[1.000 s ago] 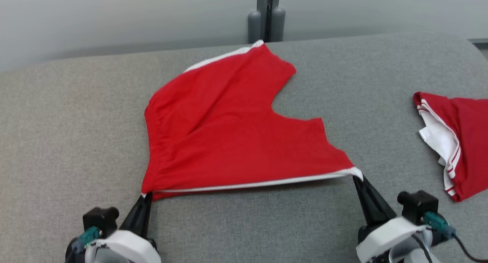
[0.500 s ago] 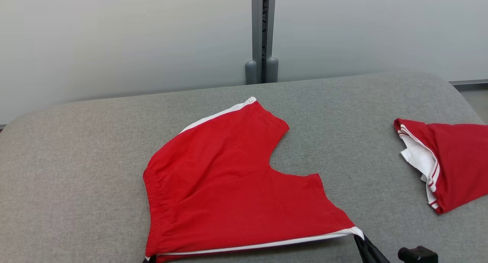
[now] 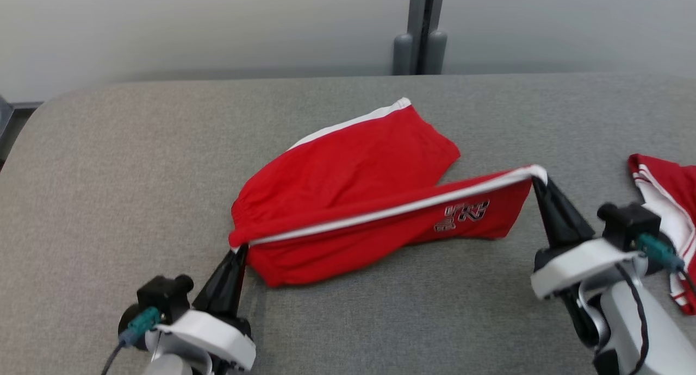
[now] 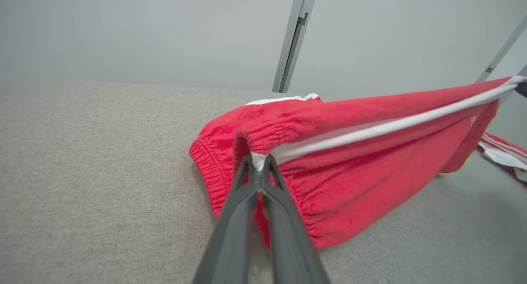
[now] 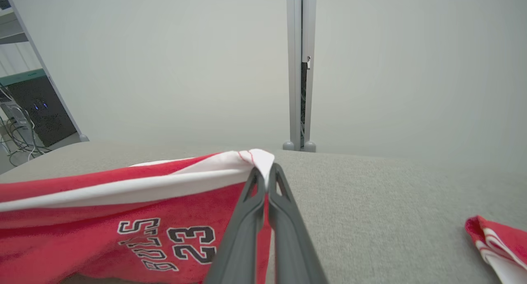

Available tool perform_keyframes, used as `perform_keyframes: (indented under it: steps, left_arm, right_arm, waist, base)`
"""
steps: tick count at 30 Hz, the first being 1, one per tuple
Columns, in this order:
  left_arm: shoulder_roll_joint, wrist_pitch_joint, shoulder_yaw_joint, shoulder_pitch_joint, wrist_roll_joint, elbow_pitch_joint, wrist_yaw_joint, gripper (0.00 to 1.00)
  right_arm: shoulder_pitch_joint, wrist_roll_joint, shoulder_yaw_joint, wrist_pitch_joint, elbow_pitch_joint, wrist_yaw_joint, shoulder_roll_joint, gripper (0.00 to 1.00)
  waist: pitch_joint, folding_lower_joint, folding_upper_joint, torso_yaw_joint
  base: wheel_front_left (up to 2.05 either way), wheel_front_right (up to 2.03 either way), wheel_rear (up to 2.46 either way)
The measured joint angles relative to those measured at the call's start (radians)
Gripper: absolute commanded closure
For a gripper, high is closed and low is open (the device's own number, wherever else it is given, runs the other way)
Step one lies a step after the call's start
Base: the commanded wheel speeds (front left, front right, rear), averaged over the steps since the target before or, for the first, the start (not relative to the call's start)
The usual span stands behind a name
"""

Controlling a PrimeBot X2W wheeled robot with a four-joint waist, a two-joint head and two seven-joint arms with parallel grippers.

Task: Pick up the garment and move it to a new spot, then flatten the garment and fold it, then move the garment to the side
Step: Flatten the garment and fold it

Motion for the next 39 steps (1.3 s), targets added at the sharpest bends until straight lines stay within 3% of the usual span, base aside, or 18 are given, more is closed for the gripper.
perform_keyframes:
  steps: [12, 26, 27, 28, 29, 30, 31, 39]
  left_arm:
    - [-0.048, 0.000, -0.008, -0.302, -0.033, 0.094, 0.000, 1.00]
    - [-0.062, 0.000, -0.097, -0.468, -0.087, 0.169, 0.001, 1.00]
    - [-0.062, 0.000, -0.101, -0.475, -0.094, 0.174, 0.002, 0.96]
    - [-0.061, 0.000, -0.109, -0.482, -0.096, 0.180, 0.008, 0.89]
    - [-0.062, 0.000, -0.117, -0.489, -0.097, 0.186, 0.010, 0.75]
    - [-0.062, 0.000, -0.123, -0.494, -0.105, 0.188, 0.015, 0.51]
    - [-0.063, 0.000, -0.128, -0.497, -0.111, 0.186, 0.021, 0.00]
    - [-0.063, 0.000, -0.118, -0.498, -0.125, 0.172, 0.065, 0.00]
  right_arm:
    - [-0.473, -0.066, 0.033, 0.000, 0.331, 0.000, -0.023, 1.00]
    - [-0.702, -0.141, 0.043, 0.000, 0.506, 0.000, -0.033, 1.00]
    - [-0.711, -0.143, 0.041, 0.000, 0.513, 0.000, -0.032, 0.91]
    - [-0.720, -0.150, 0.039, 0.000, 0.523, 0.000, -0.031, 0.74]
    - [-0.727, -0.158, 0.034, 0.000, 0.533, 0.000, -0.031, 0.52]
    - [-0.728, -0.163, 0.022, 0.000, 0.535, 0.000, -0.031, 0.12]
    - [-0.732, -0.174, 0.013, 0.000, 0.537, 0.000, -0.035, 0.00]
    - [-0.717, -0.182, -0.075, 0.000, 0.507, 0.000, -0.002, 0.00]
  waist:
    - [0.205, 0.0000, 0.0000, 0.115]
    - [0.354, 0.0000, 0.0000, 0.204]
    - [0.358, 0.0000, 0.0000, 0.206]
    - [0.361, 0.0000, 0.0000, 0.208]
    - [0.363, 0.0000, 0.0000, 0.209]
    - [0.364, 0.0000, 0.0000, 0.209]
    - [0.366, 0.0000, 0.0000, 0.209]
    - [0.356, 0.0000, 0.0000, 0.197]
  base:
    - [0.00, 0.00, 0.00]
    - [0.00, 0.00, 0.00]
    - [0.00, 0.00, 0.00]
    - [0.00, 0.00, 0.00]
    - [0.00, 0.00, 0.00]
    - [0.00, 0.00, 0.00]
    - [0.00, 0.00, 0.00]
    - [0.00, 0.00, 0.00]
